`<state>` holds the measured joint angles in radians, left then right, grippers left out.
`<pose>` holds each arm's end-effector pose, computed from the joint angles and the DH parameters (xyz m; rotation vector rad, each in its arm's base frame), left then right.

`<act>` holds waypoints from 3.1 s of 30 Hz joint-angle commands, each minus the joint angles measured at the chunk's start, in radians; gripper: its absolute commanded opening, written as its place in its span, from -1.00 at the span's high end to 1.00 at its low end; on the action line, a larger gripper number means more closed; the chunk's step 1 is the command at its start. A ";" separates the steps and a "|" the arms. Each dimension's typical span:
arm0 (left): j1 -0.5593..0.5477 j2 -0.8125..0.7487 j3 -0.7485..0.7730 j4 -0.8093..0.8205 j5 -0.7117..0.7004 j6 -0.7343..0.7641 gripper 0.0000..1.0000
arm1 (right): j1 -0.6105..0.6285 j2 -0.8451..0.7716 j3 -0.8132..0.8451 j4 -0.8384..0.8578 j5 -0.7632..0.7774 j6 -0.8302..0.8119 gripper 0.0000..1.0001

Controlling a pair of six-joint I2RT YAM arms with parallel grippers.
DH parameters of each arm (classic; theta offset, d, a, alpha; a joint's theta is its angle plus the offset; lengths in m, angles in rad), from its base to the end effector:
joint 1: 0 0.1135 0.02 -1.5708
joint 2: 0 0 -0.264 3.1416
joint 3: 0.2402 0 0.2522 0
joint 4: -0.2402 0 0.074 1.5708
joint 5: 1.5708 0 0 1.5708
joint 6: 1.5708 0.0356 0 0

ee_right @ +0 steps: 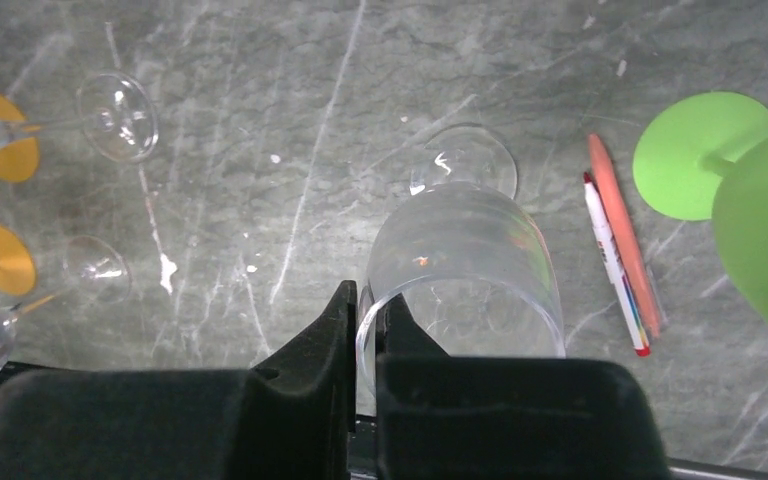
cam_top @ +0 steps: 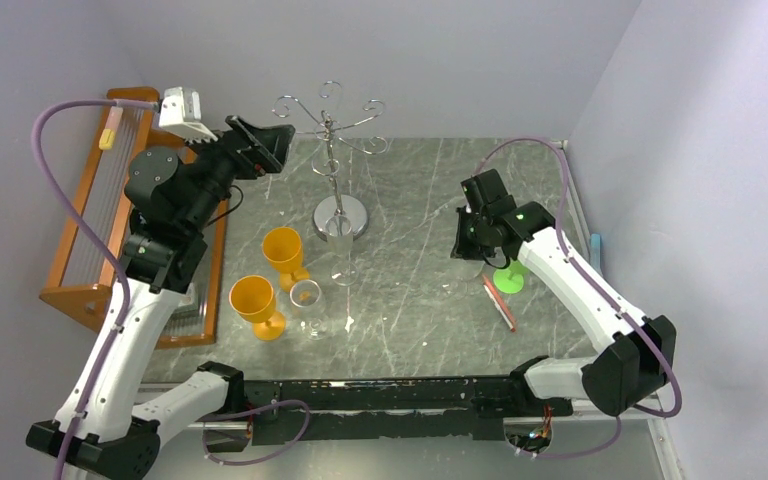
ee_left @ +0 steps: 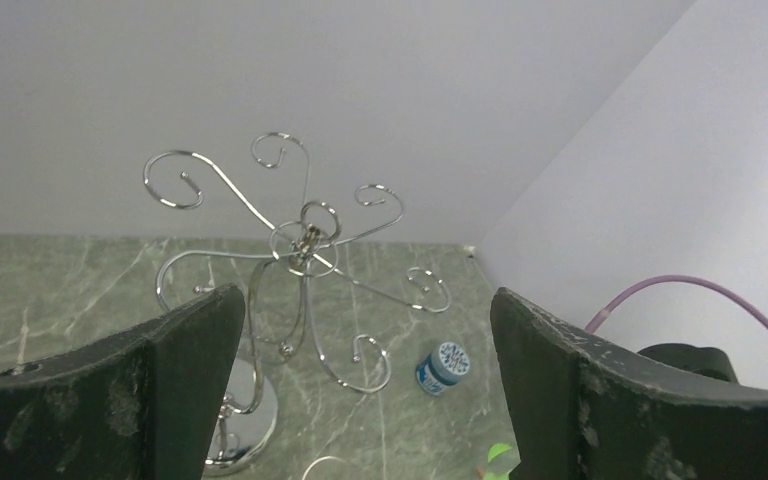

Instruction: Place the wine glass upside down on the wine glass rack

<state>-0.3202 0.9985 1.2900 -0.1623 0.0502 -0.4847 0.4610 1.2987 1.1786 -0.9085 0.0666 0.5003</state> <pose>0.1922 -0.0656 0.4774 -0.0793 1.4770 -0.6934 0.2303 0.1117 0.3042 0.0757 2.6179 0.2592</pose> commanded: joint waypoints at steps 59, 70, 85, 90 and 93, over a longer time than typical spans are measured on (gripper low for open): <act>-0.482 0.664 0.376 0.695 -0.131 -0.936 -0.68 | 0.007 -0.440 -0.039 1.176 -0.062 0.249 1.00; -0.516 0.704 0.436 0.695 -0.277 -0.956 -0.35 | 0.007 -0.446 -0.055 1.173 -0.091 0.255 1.00; -0.520 0.690 0.389 0.790 -0.394 -0.900 0.42 | 0.007 -0.463 -0.090 1.176 -0.093 0.268 1.00; -0.520 0.696 0.406 0.817 -0.376 -0.821 0.90 | 0.007 -0.473 -0.093 1.131 -0.099 0.248 1.00; -0.519 0.683 0.413 0.806 -0.354 -0.733 0.90 | 0.007 -0.489 -0.078 1.045 -0.078 0.211 0.77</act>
<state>-0.8452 1.7168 1.6760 0.5564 -0.2836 -1.3754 0.4625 0.8417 1.0863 0.2558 -0.0338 0.7689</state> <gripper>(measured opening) 0.106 0.055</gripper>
